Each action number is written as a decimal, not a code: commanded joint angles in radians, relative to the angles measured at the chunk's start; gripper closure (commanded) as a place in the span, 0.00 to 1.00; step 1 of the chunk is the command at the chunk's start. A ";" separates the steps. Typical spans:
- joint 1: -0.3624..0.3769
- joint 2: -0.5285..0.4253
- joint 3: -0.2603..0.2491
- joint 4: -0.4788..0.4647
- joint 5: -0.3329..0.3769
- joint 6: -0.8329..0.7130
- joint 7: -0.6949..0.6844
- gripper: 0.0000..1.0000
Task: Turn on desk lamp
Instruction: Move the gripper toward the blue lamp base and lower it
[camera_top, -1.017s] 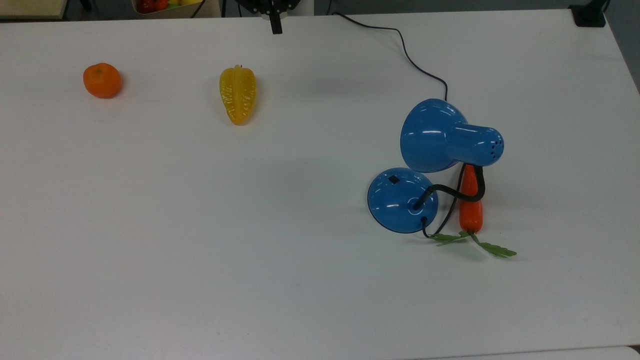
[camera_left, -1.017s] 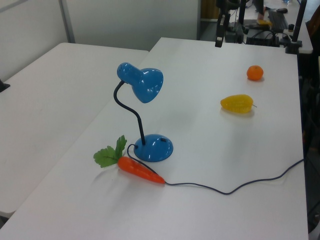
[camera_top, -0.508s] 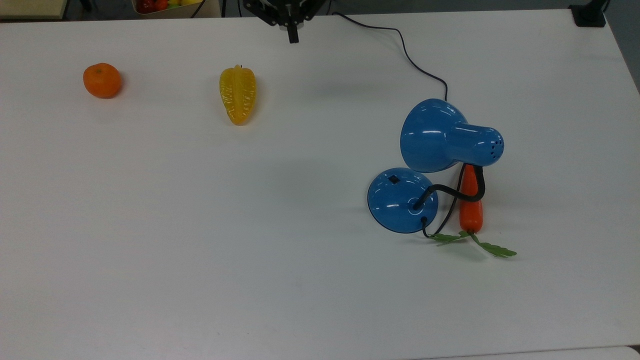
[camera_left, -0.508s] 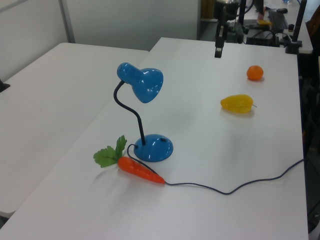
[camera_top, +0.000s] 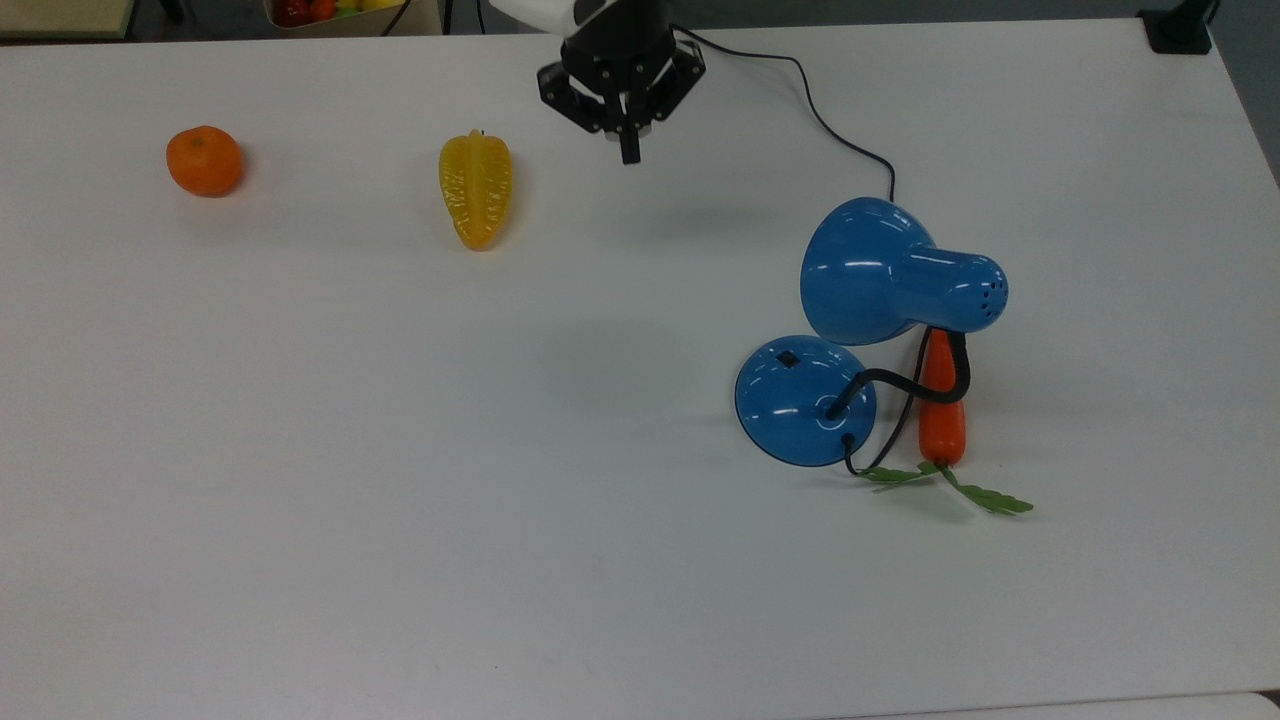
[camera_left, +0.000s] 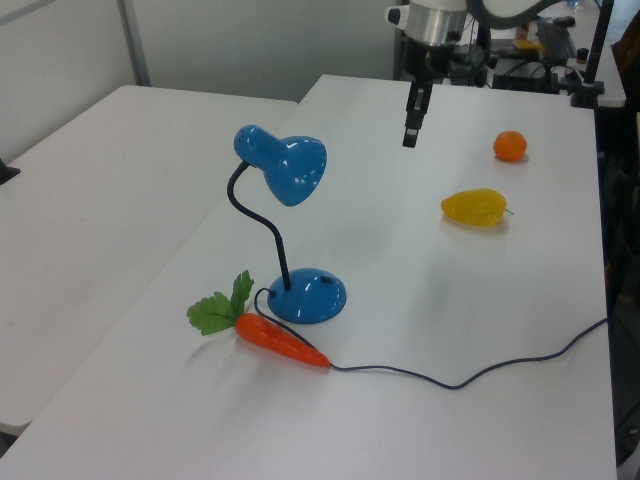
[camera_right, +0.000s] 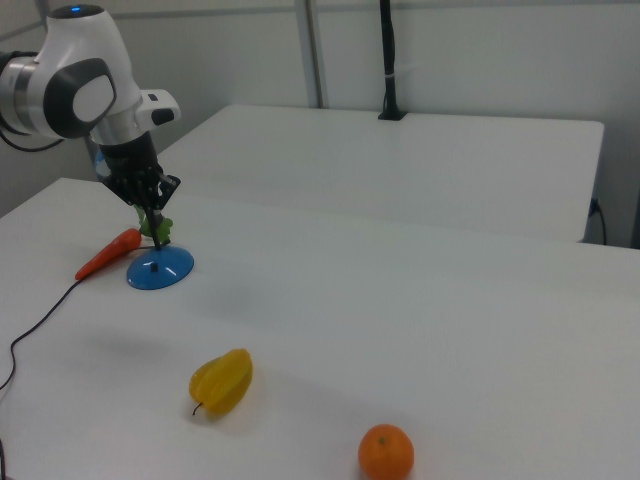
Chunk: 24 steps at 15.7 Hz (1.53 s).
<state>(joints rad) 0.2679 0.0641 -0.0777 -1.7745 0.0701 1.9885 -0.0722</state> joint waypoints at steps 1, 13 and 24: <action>0.019 0.017 0.004 -0.034 0.023 0.104 -0.009 1.00; 0.040 0.151 0.075 -0.085 0.030 0.389 -0.009 1.00; 0.074 0.266 0.111 -0.076 0.025 0.579 -0.009 1.00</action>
<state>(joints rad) 0.3329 0.2983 0.0253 -1.8477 0.0766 2.4970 -0.0721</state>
